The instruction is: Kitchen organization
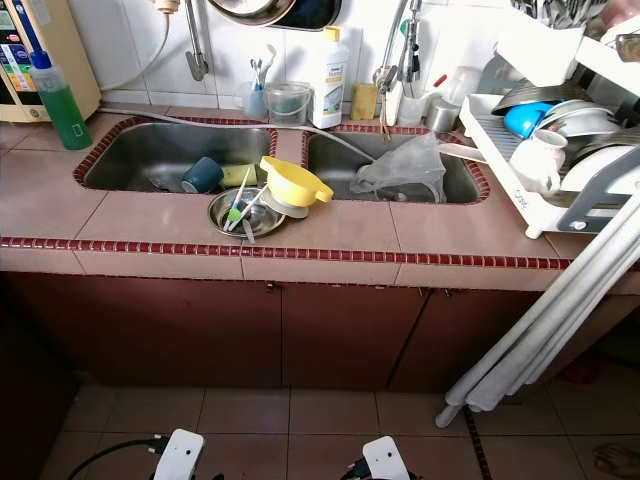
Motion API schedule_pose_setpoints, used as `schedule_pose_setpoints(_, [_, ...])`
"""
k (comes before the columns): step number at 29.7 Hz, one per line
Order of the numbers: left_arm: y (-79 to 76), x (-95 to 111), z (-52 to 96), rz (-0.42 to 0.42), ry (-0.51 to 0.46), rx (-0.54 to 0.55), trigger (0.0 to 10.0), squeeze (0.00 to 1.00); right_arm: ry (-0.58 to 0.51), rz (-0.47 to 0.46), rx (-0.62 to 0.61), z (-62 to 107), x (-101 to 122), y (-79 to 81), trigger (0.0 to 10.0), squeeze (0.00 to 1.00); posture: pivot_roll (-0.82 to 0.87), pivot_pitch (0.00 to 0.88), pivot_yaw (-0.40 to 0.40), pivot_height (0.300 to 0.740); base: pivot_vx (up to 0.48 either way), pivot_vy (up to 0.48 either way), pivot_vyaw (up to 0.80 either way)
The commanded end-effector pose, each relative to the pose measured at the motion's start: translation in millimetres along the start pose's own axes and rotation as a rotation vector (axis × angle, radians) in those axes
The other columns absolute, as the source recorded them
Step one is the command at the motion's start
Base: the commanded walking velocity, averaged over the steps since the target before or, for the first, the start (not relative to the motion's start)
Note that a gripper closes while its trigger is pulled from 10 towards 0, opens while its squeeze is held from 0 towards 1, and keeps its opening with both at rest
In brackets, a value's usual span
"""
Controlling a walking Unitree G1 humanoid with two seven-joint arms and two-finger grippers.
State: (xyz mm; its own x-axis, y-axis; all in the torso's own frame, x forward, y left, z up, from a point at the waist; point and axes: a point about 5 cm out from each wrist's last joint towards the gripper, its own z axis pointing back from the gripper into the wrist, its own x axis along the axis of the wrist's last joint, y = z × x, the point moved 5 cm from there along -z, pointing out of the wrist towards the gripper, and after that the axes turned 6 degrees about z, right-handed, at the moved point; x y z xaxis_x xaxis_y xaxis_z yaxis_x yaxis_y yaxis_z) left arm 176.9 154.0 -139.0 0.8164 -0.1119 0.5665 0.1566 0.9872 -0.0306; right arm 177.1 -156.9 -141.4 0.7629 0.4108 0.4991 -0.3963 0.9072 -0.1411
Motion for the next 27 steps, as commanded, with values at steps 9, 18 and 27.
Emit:
schedule_pose_setpoints(9, [3.3, -5.2, 0.9, 0.008, 0.027, 0.007, 10.0, 0.00, 0.007, 0.004, -0.003, 0.3, -0.8, -5.2, 10.0, 0.00, 0.07, 0.000, -0.043, 0.740, 0.000, 0.000, 0.00])
schedule_pose_setpoints(18, [4.3, -10.8, 1.8, 0.023, 0.049, 0.013, 10.0, 0.00, 0.014, 0.010, -0.002, 0.7, -3.1, -5.8, 10.0, 0.00, 0.06, 0.000, -0.047, 0.740, 0.000, 0.000, 0.00])
schedule_pose_setpoints(27, [2.5, -10.4, 1.5, 0.019, 0.051, 0.006, 10.0, 0.00, 0.016, 0.022, -0.002, 0.8, -3.5, -5.6, 10.0, 0.00, 0.06, 0.000, -0.052, 0.740, 0.000, 0.000, 0.00])
